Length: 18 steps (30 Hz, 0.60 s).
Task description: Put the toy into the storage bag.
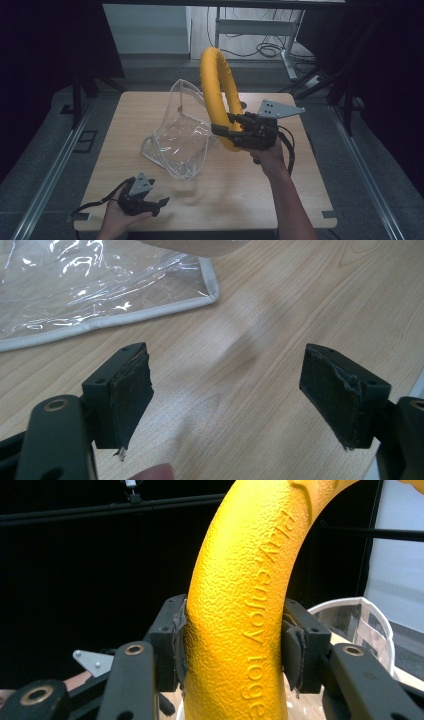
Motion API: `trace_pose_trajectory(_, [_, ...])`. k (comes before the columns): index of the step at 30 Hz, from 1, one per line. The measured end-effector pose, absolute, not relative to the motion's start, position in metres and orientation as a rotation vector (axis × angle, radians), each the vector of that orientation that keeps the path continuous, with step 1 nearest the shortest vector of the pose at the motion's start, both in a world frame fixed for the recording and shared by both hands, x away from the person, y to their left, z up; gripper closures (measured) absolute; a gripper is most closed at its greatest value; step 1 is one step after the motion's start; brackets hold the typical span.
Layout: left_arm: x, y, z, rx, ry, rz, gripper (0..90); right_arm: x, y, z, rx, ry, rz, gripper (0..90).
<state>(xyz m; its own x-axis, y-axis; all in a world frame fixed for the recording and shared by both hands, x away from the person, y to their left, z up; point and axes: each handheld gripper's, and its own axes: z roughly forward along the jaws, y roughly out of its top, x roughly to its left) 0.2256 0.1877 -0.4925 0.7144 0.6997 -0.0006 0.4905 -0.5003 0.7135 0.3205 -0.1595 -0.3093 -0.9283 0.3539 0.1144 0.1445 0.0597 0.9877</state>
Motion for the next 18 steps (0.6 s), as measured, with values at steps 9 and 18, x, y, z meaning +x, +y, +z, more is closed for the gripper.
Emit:
trace_pose_trajectory(9, [0.225,0.188,-0.492,2.202,0.901,0.38,20.8,0.319,-0.152,-0.301,0.488,2.149,2.022,51.5])
trace_pose_trajectory(18, [0.225,0.188,-0.492,2.202,0.897,0.384,20.8,0.322,-0.14,-0.295,0.457,2.125,2.056,51.5])
